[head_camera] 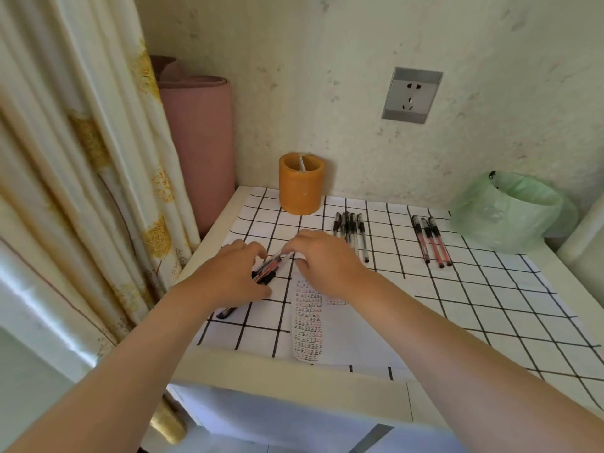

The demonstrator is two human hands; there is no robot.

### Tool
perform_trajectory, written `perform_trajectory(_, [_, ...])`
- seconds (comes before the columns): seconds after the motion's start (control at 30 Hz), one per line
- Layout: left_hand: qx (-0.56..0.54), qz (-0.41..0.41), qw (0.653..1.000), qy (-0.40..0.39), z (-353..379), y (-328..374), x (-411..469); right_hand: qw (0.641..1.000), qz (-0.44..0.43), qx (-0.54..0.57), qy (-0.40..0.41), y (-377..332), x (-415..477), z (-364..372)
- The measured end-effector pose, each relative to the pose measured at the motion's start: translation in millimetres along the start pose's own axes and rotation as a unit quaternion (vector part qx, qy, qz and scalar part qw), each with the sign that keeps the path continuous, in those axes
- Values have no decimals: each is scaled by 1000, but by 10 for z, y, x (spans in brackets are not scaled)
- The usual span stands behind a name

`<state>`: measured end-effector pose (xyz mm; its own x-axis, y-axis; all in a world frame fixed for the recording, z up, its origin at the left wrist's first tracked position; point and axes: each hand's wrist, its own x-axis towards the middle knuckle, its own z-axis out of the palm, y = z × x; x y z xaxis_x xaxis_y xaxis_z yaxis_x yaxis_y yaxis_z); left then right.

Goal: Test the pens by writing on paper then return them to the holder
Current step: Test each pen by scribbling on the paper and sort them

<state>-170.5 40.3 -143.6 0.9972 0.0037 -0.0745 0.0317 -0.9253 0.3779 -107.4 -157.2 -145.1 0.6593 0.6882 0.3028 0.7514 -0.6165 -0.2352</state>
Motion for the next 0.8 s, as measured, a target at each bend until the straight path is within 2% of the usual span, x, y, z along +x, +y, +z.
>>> perform_trajectory(0.1, [-34, 6, 999, -39, -76, -68, -88, 996, -70, -59, -20, -112, 58, 120])
perform_trajectory(0.3, [-57, 44, 996, -58, -142, -120, -170, 988, -113, -102, -22, -138, 75, 183])
perform_trajectory(0.6, [-37, 28, 997, -61, -140, -121, -136, 986, -115, -119, -34, -165, 51, 202])
perform_trajectory(0.7, [-17, 30, 998, -45, -127, -111, -133, 986, -111, -125, -22, -138, 71, 138])
perform_trajectory(0.8, [-18, 38, 998, 36, -115, -60, -128, 992, -90, -90, 14, -117, 60, -18])
